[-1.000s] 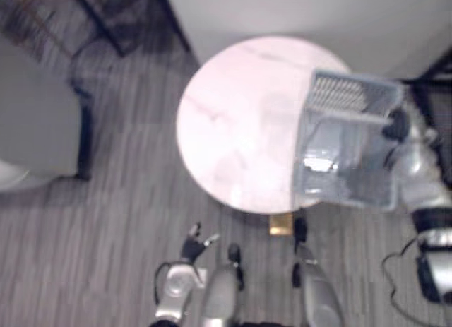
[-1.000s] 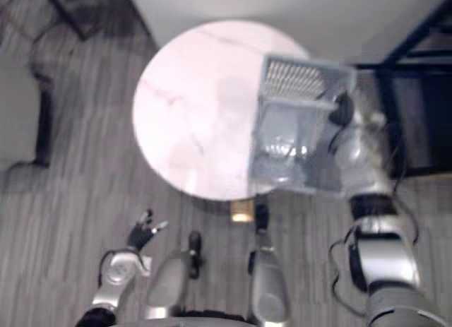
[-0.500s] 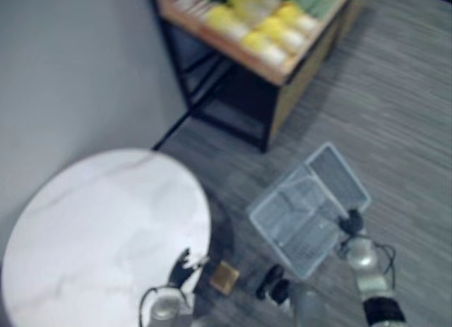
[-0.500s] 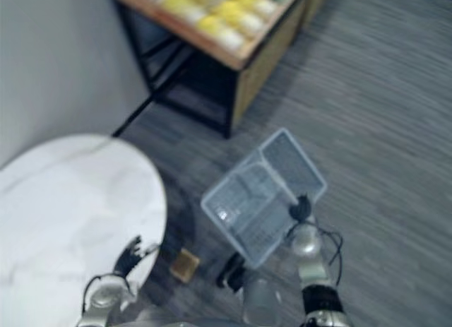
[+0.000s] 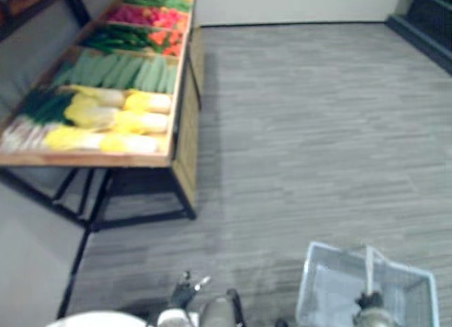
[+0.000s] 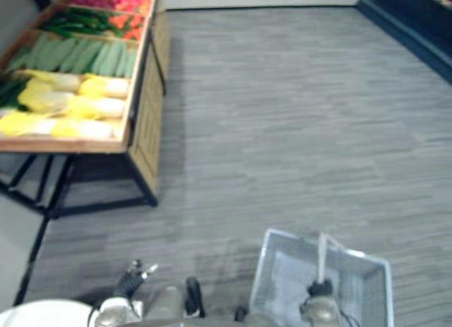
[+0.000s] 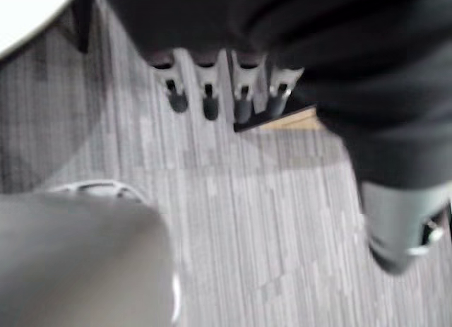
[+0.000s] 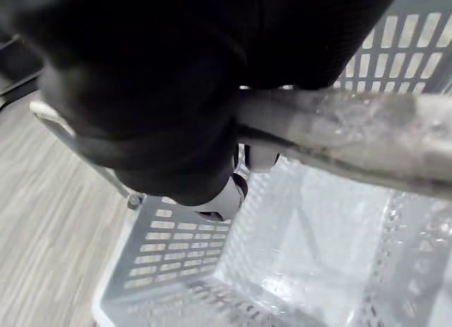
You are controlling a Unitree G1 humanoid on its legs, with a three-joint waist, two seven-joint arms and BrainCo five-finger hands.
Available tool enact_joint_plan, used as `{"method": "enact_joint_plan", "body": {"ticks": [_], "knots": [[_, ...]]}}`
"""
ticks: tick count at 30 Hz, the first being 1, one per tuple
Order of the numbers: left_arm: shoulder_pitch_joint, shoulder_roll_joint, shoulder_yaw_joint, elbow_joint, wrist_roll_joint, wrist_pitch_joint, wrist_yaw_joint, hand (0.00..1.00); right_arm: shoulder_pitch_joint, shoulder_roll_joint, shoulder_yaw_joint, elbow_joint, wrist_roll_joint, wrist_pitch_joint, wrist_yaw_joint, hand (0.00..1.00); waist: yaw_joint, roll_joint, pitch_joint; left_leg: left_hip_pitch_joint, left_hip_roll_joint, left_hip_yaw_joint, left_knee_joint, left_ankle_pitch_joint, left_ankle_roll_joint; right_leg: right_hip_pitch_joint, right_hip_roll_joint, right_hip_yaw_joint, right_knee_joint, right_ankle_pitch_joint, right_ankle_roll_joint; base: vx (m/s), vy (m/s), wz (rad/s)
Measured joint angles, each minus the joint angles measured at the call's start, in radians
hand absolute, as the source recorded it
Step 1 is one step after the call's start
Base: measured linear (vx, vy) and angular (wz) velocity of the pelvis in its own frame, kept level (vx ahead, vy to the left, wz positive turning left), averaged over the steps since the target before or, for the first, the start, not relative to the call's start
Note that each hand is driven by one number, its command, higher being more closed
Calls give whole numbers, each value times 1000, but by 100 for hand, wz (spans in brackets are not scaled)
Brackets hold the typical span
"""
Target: Pick vegetable in the basket
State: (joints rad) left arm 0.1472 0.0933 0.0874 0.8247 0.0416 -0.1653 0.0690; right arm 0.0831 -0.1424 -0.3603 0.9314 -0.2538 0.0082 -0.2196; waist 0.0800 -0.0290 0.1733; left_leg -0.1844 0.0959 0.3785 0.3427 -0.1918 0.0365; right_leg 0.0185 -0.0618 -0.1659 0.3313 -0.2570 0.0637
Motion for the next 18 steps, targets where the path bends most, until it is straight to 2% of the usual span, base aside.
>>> {"method": "enact_joint_plan", "body": {"ticks": [1,2,3,4,6,7,8,9,11,12,13,14,15,16,17,18], "knots": [[-16,17,-6,26,0,4,1,0,-2,-1,-40,9,32,-9,-15,100,-16,-17,0,51,-37,-7,-54,-2,4,-99,-52,-3,248,20,29,400,166,23],[-16,24,-9,34,0,5,1,0,-1,-1,-57,9,42,-11,-15,100,-29,-26,0,87,-55,-16,-85,-1,6,-146,-78,-2,364,54,37,420,176,61],[-14,36,-30,50,0,16,1,0,6,0,-84,12,74,-18,-16,100,-59,-22,6,152,-77,-54,-130,-4,8,-184,-110,-28,492,60,37,460,119,75],[-23,44,-47,57,0,23,1,0,21,1,-95,12,83,-23,-14,100,-68,-23,6,199,-80,-81,-159,-10,5,-192,-120,-52,509,51,25,561,84,102],[-37,47,-53,64,2,24,-4,0,48,11,-103,9,105,-41,-9,100,-83,-22,6,258,-79,-149,-192,-19,-3,-209,-112,-92,427,39,6,385,3,100],[-64,46,-54,76,3,24,-8,0,56,16,-105,11,107,-44,-4,100,-93,-23,6,280,-77,-196,-215,-26,-14,-237,-104,-99,319,39,5,530,-108,120],[-81,44,-52,78,3,24,-8,0,52,26,-106,14,108,-50,4,100,-101,-22,6,299,-67,-231,-232,-35,-29,-269,-90,-79,187,49,17,645,-152,112],[-86,43,-50,78,4,24,-8,0,45,30,-106,17,113,-57,10,100,-102,-19,8,314,-59,-246,-242,-43,-39,-280,-81,-68,118,58,27,684,-231,85],[-87,41,-35,88,4,24,-4,0,17,40,-112,27,142,-65,29,100,-104,-3,12,394,-10,-277,-259,-100,-89,-299,-64,-44,-149,161,39,615,-281,56],[-86,40,-25,94,3,24,-2,0,16,44,-114,27,145,-65,31,100,-105,1,10,413,2,-279,-264,-116,-101,-304,-63,-29,-176,178,40,655,-356,62],[-66,37,1,96,2,22,0,0,19,50,-118,29,147,-65,32,100,-107,8,8,459,30,-287,-248,-149,-131,-318,-60,-6,-144,178,39,721,-398,61],[-51,37,29,96,1,22,2,0,17,62,-134,42,147,-63,33,100,-105,-10,4,441,42,-298,-102,-164,-151,-331,-59,10,-40,264,14,747,-437,57],[-43,26,47,95,0,23,3,0,15,61,-135,46,147,-63,34,100,-104,-6,0,399,63,-307,22,-160,-153,-327,-54,9,-3,268,5,752,-468,24],[-20,-12,82,87,-2,21,4,0,10,42,-131,45,146,-63,36,100,-93,40,-5,284,138,-316,304,-92,-136,-287,-2,-10,8,206,-26,567,-391,-7],[-1,-39,86,90,-3,21,4,0,4,15,-101,46,143,-61,40,100,-77,74,6,192,189,-325,494,-34,-129,-246,41,-17,-22,187,-41,812,-469,-29],[-1,-55,107,89,-31,22,3,0,-24,-9,-52,57,142,-48,54,100,-59,94,20,90,220,-314,662,-42,-137,-152,75,-19,-86,177,-65,660,-336,-27]]}}
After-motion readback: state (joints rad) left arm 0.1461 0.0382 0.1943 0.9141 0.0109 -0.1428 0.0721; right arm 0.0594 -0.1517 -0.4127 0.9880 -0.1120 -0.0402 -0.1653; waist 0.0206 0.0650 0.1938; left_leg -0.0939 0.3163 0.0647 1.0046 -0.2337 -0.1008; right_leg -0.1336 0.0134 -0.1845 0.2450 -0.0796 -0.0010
